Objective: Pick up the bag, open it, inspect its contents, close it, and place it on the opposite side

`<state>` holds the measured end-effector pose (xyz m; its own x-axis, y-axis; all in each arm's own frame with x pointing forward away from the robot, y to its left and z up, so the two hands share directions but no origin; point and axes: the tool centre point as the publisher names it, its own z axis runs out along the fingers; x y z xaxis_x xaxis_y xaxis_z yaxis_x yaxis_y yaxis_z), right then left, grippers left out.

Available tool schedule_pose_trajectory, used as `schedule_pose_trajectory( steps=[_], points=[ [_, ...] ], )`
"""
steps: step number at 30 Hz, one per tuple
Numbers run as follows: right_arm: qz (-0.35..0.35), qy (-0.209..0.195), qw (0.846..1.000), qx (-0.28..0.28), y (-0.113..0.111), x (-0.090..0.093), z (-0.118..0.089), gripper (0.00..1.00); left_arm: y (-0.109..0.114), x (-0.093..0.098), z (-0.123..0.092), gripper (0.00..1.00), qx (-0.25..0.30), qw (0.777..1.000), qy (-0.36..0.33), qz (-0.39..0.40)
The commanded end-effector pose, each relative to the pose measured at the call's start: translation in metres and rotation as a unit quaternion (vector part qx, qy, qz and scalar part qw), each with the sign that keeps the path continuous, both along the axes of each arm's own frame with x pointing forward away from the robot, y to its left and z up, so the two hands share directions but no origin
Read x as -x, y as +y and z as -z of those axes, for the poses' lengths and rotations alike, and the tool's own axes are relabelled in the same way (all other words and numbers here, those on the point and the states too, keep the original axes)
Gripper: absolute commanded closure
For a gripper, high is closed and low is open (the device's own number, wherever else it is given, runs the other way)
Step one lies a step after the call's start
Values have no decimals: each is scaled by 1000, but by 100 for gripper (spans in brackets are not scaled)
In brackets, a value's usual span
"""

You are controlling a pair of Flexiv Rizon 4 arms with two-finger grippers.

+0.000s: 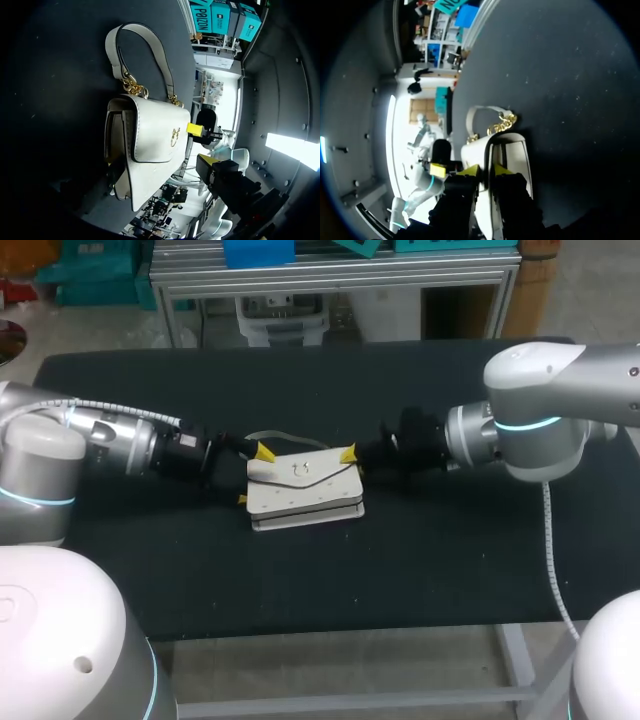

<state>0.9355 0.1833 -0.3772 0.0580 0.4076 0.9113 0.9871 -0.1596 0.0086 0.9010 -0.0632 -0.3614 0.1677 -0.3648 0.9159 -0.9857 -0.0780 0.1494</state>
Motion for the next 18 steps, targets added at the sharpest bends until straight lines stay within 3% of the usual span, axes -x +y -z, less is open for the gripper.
schedule_pose_trajectory(
  steps=[1,8,13,18],
  points=[
    [-14,9,1000,8,3,-2,1,0,0,6,3,0,-7,1000,0,-11],
    [-19,6,1000,20,-12,9,-11,0,10,18,-5,0,-8,1000,-4,-21],
    [-24,7,999,30,-23,16,-21,0,14,26,-12,46,-7,1000,-15,-15],
    [-26,5,999,47,-36,23,-29,0,13,34,-12,49,-24,999,-23,-4]
  ],
)
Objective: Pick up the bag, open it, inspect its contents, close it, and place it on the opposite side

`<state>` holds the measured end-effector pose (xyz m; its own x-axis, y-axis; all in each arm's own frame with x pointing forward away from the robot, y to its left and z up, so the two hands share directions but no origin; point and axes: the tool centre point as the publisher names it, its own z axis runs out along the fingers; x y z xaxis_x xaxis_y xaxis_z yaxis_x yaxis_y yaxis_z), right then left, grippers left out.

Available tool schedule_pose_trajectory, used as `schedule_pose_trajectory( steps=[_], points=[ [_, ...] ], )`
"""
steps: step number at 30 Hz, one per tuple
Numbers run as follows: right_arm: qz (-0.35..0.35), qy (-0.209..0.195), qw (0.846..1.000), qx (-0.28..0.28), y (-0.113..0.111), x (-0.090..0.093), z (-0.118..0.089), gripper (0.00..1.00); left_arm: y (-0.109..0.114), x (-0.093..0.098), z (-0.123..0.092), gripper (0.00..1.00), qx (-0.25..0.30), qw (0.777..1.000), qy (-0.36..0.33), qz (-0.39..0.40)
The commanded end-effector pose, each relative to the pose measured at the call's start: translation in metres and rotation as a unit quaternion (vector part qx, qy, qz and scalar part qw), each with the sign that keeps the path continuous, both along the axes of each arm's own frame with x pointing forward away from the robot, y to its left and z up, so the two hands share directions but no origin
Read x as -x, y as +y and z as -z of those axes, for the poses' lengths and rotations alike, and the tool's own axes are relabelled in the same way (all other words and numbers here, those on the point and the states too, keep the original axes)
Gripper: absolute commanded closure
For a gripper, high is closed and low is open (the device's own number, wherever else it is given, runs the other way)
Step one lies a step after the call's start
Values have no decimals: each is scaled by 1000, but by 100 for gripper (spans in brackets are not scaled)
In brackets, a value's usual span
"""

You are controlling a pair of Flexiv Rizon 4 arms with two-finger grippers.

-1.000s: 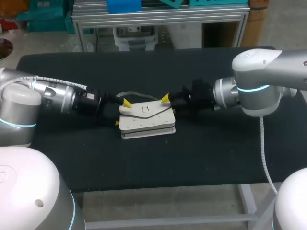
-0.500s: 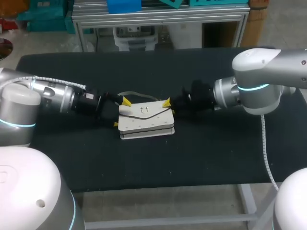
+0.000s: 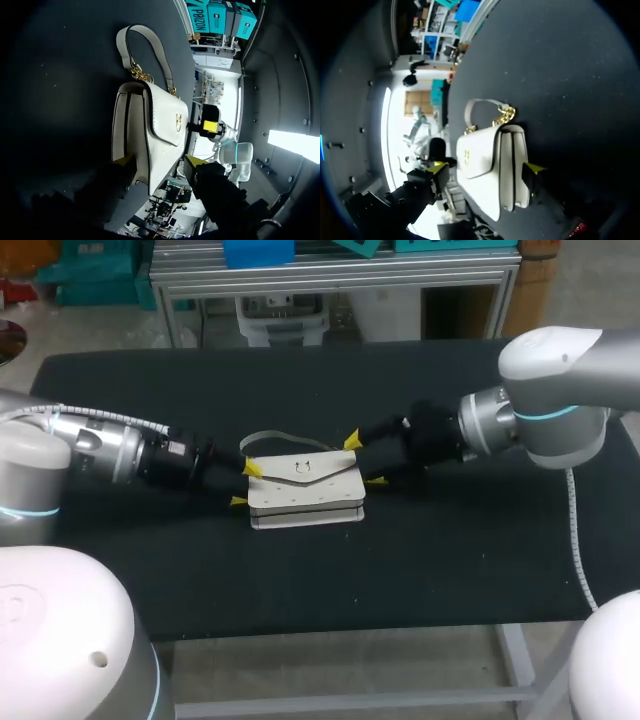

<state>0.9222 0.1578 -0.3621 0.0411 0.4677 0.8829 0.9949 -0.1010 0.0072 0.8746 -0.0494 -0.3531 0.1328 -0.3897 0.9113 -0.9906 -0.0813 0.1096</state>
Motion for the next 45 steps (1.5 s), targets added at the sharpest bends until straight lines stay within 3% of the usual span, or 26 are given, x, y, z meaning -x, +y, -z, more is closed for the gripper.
schedule_pose_trajectory(
  steps=[1,3,5,8,10,14,22,45],
  points=[
    [6,-1,1000,21,-13,11,-15,0,-2,8,-3,48,-11,1000,-4,-2],
    [7,-3,1000,29,-19,12,-17,0,-5,10,-2,50,-13,1000,-2,4],
    [5,-2,999,38,-26,13,-18,0,-8,12,0,59,-17,1000,-2,13],
    [4,0,999,51,-34,13,-21,0,-11,15,1,59,-28,999,-4,21],
    [7,-2,998,60,-39,14,-23,0,-12,16,3,65,-36,999,-4,23],
    [-7,-2,997,76,-47,14,-27,0,-14,15,8,100,-56,998,-7,19],
    [-35,-23,992,120,-75,15,-27,0,-2,5,8,100,-84,996,-24,7],
    [-39,-24,991,125,-76,10,-28,0,-2,5,8,100,-84,996,-24,7]
  ],
)
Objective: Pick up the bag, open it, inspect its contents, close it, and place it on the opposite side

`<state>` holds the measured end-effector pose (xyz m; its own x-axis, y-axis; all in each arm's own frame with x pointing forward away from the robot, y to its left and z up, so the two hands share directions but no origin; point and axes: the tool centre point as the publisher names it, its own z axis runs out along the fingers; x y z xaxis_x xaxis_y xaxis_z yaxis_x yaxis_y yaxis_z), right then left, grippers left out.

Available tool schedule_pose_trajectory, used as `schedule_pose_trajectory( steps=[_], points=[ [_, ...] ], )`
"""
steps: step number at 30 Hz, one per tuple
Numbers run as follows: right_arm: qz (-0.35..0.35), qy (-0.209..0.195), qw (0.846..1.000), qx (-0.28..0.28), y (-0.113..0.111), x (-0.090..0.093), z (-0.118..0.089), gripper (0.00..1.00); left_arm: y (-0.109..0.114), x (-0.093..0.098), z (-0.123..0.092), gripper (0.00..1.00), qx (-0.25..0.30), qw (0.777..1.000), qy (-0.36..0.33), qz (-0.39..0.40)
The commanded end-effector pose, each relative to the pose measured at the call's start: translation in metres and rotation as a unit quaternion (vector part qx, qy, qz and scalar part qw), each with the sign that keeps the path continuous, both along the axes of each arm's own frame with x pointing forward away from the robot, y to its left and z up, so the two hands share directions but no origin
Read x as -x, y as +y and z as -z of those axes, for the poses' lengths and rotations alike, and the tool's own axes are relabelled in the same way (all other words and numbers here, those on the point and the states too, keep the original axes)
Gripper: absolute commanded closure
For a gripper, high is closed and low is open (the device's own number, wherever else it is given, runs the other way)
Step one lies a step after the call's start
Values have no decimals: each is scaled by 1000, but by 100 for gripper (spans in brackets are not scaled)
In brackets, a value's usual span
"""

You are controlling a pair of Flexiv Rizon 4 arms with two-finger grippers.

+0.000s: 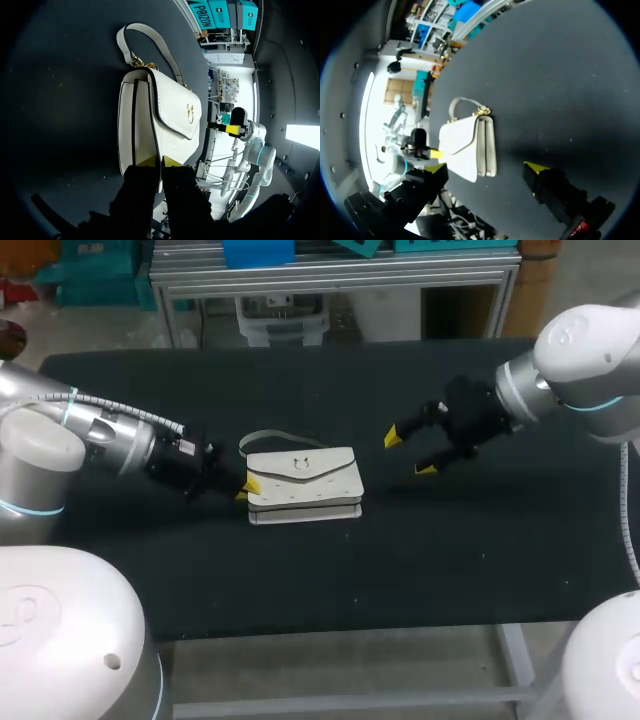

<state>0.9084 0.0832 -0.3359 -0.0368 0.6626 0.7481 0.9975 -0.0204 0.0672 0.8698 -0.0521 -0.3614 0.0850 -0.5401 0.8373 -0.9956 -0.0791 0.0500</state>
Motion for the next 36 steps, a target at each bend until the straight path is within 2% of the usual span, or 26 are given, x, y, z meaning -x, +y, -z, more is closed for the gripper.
schedule_pose_trajectory(
  steps=[1,7,9,16,21,24,28,32,36],
  points=[
    [-16,-7,1000,12,-5,-8,-3,0,0,0,0,100,1,1000,-1,-1],
    [-36,-8,995,91,-33,-29,-20,0,18,-12,-7,100,-26,998,-49,32],
    [-19,-14,994,111,-46,-35,-26,0,27,-16,-9,100,-31,996,-67,48],
    [-32,-15,983,180,-86,-60,-37,0,66,-46,-16,100,-90,990,-99,48],
    [-28,-36,978,203,-114,-75,-43,0,103,-73,-20,100,-109,985,-116,68],
    [-32,-33,975,219,-127,-84,-42,0,120,-86,-19,100,-127,981,-120,79],
    [-42,-21,968,245,-139,-95,-39,0,146,-101,-17,100,-135,981,-115,84],
    [-59,-16,966,253,-149,-104,-37,0,165,-113,-12,100,-167,975,-111,94],
    [-59,-16,966,253,-149,-104,-37,0,165,-113,-12,100,-167,975,-111,94]
  ],
)
